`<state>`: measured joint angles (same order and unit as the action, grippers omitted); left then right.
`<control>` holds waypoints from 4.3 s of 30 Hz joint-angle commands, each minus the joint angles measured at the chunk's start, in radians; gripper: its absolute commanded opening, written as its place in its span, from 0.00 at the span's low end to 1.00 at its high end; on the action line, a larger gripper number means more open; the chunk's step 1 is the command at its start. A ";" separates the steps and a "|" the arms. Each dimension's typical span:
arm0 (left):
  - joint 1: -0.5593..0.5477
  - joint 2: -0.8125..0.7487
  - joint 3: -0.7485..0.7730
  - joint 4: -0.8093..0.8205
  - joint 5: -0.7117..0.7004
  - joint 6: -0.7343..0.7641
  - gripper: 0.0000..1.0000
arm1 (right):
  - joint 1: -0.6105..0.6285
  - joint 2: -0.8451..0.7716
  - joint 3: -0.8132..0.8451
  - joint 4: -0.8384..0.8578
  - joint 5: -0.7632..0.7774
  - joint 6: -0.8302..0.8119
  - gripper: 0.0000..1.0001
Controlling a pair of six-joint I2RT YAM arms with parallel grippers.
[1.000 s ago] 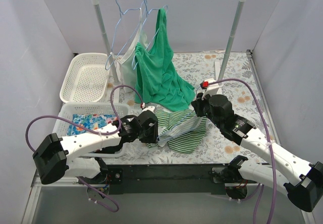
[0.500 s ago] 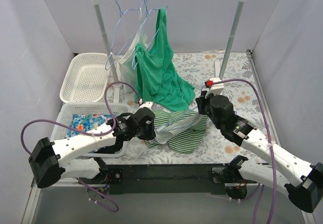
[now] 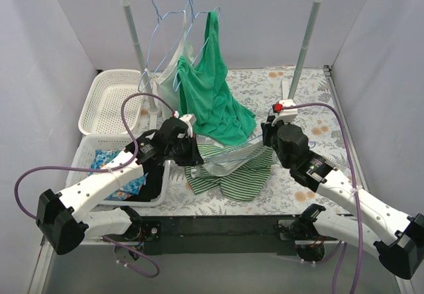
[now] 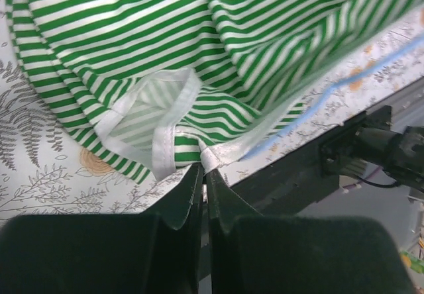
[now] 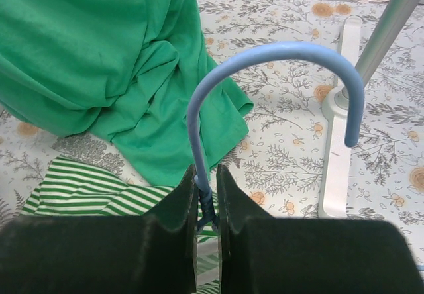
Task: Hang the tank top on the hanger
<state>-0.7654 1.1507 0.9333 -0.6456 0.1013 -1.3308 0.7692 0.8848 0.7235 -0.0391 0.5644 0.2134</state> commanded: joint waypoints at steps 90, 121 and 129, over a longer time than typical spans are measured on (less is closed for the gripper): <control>-0.115 -0.108 0.500 -0.290 0.166 0.440 0.50 | 0.314 0.338 0.884 -0.309 -0.115 -0.247 0.01; -0.232 -0.148 0.325 0.046 -0.297 0.346 0.00 | 0.300 0.162 0.637 -0.265 -0.081 -0.132 0.82; -0.233 -0.016 0.518 -0.034 -0.474 0.360 0.00 | 0.300 -0.082 0.288 -0.111 0.074 -0.026 0.83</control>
<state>-1.0031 1.0729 1.2999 -0.6762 -0.2379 -0.9840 1.0672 0.8951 1.1175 -0.2737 0.5385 0.1238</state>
